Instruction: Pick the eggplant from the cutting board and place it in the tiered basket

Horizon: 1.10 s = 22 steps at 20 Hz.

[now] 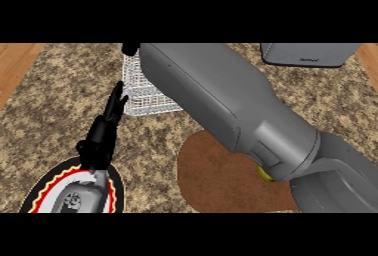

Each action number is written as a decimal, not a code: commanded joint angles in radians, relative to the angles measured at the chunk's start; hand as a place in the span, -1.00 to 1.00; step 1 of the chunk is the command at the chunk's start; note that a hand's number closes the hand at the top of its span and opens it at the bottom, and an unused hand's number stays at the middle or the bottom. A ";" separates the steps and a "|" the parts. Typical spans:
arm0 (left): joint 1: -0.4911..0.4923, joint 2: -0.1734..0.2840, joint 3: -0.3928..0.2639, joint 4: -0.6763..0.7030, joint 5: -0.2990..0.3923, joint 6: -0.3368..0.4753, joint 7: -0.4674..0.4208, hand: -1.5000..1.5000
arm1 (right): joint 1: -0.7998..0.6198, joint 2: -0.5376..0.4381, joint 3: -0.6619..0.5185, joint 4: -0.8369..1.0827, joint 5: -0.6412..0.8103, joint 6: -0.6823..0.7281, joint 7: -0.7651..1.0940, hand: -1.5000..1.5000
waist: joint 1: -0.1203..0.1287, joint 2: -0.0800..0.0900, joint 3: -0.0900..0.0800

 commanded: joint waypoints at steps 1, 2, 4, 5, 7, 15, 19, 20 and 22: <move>-0.020 0.017 0.020 0.008 0.017 -0.020 0.025 0.00 | 0.059 0.009 -0.048 -0.001 -0.047 -0.174 0.064 -1.00 | -0.004 -0.001 0.000; 0.026 0.001 -0.011 -0.017 -0.006 -0.003 0.018 0.00 | 0.086 0.009 -0.051 -0.013 -0.046 -0.211 0.042 -1.00 | -0.008 -0.005 0.001; -0.023 -0.021 -0.004 0.033 -0.009 0.014 0.002 0.00 | 0.033 0.009 -0.065 -0.036 -0.072 -0.239 0.057 -1.00 | -0.006 -0.003 0.000; -0.003 -0.002 0.014 0.017 0.002 0.005 -0.004 0.00 | 0.086 0.009 -0.095 -0.010 -0.047 -0.285 -0.007 -1.00 | -0.030 -0.006 0.001; -0.023 -0.008 0.014 0.040 -0.013 0.020 0.001 0.00 | 0.040 0.009 -0.111 -0.039 -0.026 -0.388 0.018 -1.00 | -0.031 -0.006 0.001; 0.057 0.002 0.043 0.001 0.009 0.027 -0.019 0.00 | 0.078 -0.070 -0.205 -0.094 0.036 -0.531 0.133 -1.00 | -0.096 -0.034 0.003; 0.088 0.034 0.068 -0.013 0.015 0.017 -0.025 0.00 | 0.212 -0.141 -0.259 -0.205 0.025 -0.595 0.088 -1.00 | -0.135 -0.044 0.005; 0.079 0.016 0.076 -0.011 0.015 0.041 -0.001 0.00 | 0.231 -0.114 -0.266 -0.251 0.015 -0.591 0.107 -1.00 | -0.141 -0.047 0.005; 0.093 0.041 0.097 -0.003 0.026 0.025 -0.023 0.00 | 0.357 -0.164 -0.258 -0.337 0.016 -0.585 0.030 -1.00 | -0.166 -0.049 0.006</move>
